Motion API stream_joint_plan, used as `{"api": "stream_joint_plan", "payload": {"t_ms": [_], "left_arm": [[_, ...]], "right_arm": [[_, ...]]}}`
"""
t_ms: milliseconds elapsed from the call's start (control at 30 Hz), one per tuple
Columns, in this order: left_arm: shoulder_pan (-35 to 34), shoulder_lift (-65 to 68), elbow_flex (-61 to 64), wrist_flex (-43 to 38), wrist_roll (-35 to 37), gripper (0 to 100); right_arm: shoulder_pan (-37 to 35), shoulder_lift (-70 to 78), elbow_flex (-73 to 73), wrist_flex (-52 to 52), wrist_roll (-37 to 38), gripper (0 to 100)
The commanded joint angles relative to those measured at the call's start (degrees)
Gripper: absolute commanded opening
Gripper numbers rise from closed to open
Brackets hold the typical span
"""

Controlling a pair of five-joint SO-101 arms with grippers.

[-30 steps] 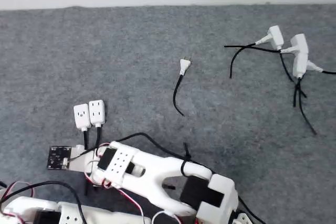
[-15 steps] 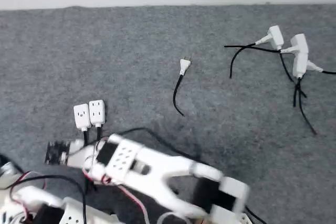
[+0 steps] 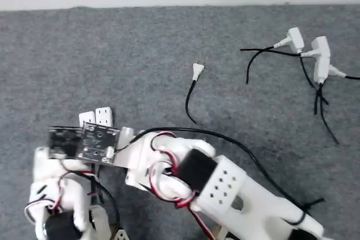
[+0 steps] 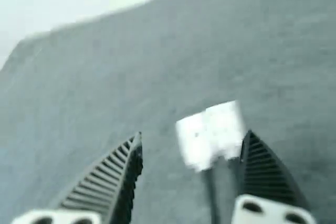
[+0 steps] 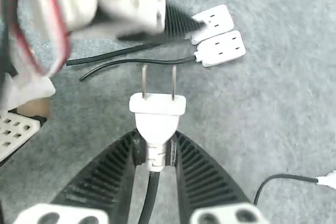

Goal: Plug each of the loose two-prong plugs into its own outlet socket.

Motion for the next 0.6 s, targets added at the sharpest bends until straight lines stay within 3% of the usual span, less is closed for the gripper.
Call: {"api": "stream_joint_plan", "payload": {"t_ms": [0,233,567], "left_arm": [[9.32,-1.14,-8.75,1.32,-0.88,29],[9.58,-1.14,-20.35,1.76,-0.97,29],[9.67,-1.14,-24.40,2.20,-0.97,29]], "right_arm": [[1.89,-3.12,0.79,-1.63,0.79,0.8],[3.65,-2.51,0.79,-1.63,0.88,0.8],[4.70,-2.95,3.52,-3.91,0.97,0.8]]}}
